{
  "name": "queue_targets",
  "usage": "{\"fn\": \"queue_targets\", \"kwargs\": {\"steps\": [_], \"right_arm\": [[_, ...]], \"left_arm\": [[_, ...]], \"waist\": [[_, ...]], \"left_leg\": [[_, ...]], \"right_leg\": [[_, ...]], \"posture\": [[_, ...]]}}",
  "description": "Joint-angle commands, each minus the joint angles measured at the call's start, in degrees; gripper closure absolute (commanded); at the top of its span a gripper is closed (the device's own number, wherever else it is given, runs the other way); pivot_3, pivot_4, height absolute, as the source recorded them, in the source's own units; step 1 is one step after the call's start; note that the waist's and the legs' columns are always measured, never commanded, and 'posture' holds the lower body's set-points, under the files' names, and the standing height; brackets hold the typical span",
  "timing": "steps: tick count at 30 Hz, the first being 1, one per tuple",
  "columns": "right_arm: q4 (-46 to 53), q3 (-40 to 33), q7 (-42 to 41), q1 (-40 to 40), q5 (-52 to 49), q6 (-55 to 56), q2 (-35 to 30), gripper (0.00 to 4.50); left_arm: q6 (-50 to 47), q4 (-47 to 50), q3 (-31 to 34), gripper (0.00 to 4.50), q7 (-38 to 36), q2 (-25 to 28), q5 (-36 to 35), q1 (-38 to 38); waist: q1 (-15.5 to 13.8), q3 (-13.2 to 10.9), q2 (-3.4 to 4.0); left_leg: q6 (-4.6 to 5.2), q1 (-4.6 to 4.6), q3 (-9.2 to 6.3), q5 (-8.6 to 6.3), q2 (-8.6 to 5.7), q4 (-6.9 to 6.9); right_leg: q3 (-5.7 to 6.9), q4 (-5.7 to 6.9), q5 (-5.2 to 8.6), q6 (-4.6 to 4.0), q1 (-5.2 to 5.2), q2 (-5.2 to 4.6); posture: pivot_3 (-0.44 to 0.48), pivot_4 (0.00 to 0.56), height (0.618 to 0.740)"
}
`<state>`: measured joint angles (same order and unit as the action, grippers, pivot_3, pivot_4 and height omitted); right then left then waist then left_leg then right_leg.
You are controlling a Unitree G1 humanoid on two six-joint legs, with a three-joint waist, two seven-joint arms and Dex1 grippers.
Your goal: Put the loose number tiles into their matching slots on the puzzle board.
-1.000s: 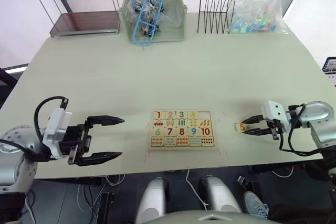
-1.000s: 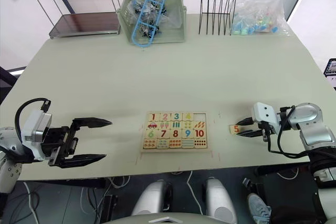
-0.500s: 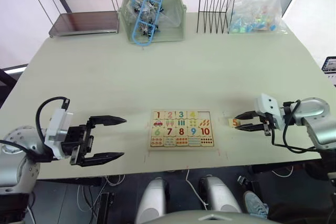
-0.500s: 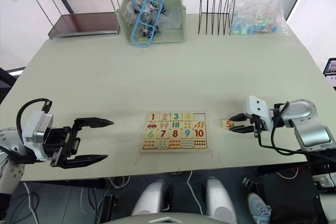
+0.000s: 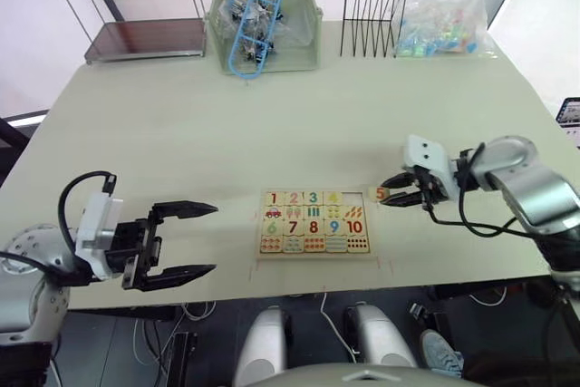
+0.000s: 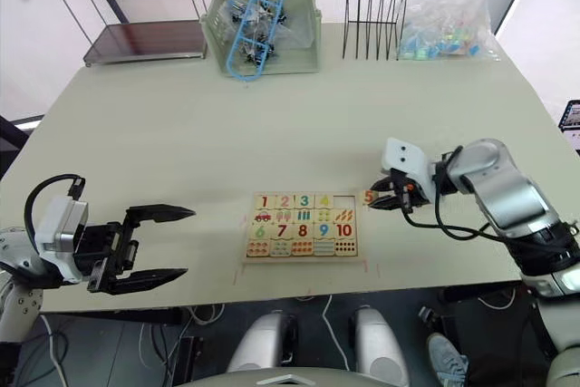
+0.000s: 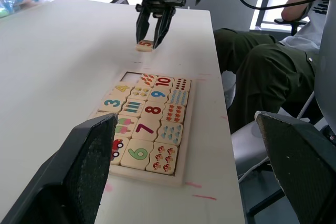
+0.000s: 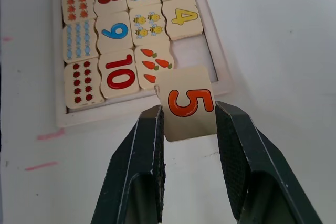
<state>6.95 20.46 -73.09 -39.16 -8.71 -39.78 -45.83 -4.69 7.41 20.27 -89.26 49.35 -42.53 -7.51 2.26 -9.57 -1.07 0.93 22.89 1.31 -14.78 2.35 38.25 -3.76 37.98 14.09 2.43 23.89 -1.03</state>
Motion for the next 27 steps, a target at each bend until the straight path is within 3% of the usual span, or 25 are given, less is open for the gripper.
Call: {"fn": "queue_targets", "kwargs": {"steps": [1,14,27], "right_arm": [[0.6,3.4,0.6,-5.0,2.5,-4.6,0.9,3.64],[-1.5,17.7,2.5,-19.6,6.2,-21.9,7.4,3.64],[-2.1,22.4,5.2,-20.6,6.8,-22.8,9.0,3.64]], "left_arm": [[0.4,1.6,1.7,0.00,0.3,-0.1,-0.1,-0.1],[0.7,2.1,2.6,0.00,0.4,-0.5,0.1,-1.1],[0.8,2.5,2.9,0.00,0.8,-1.2,0.6,-1.6]], "waist": [[0.0,0.0,0.00],[0.0,0.0,0.02],[0.1,0.0,0.03]], "left_leg": [[0.00,0.02,-0.02,0.00,0.01,-0.01],[0.00,0.07,-0.08,0.00,0.01,-0.02],[0.00,0.07,-0.10,0.00,0.01,-0.03]], "right_leg": [[0.00,0.00,0.00,0.00,0.03,0.01],[0.05,-0.02,0.00,-0.03,0.06,-0.06],[0.07,-0.01,0.00,-0.03,0.08,-0.07]], "posture": [[0.000,0.150,0.740],[0.000,0.150,0.740],[0.000,0.150,0.740]]}}
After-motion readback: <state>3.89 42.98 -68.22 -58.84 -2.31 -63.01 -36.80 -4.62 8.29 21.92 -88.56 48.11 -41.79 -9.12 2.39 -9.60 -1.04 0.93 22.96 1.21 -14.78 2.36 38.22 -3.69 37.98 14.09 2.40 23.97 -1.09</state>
